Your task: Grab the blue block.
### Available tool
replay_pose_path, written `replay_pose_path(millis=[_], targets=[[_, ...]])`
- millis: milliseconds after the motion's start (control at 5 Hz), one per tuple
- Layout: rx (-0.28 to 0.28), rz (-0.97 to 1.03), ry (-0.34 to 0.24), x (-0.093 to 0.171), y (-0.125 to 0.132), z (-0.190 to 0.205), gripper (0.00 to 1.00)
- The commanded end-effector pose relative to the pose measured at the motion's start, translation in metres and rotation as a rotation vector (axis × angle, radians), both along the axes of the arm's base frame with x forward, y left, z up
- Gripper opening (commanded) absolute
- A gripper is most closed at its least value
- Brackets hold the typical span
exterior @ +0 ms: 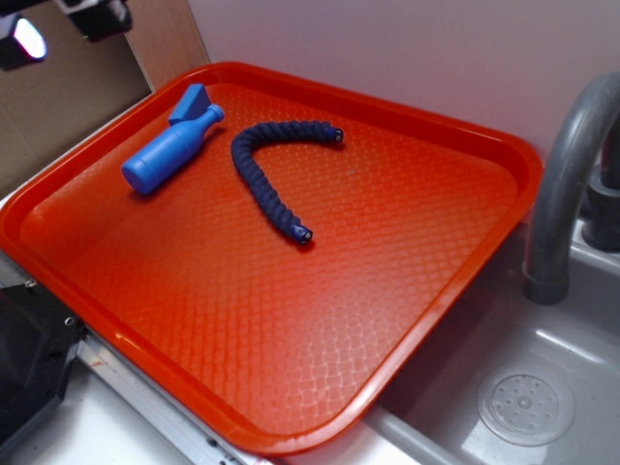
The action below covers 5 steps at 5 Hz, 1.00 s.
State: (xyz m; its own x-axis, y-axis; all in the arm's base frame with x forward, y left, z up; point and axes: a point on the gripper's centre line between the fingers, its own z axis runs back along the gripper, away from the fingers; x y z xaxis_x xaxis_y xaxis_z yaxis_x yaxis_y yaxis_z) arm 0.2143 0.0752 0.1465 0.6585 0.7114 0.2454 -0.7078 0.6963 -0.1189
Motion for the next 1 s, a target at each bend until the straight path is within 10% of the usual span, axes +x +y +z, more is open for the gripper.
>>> replay_pose_path(millis=[0,800], targets=[[0.051,0.081,-0.024,0.057,0.048,-0.039,1.00],[0.003,0.010,0.139,0.097,0.064,-0.124,1.00]])
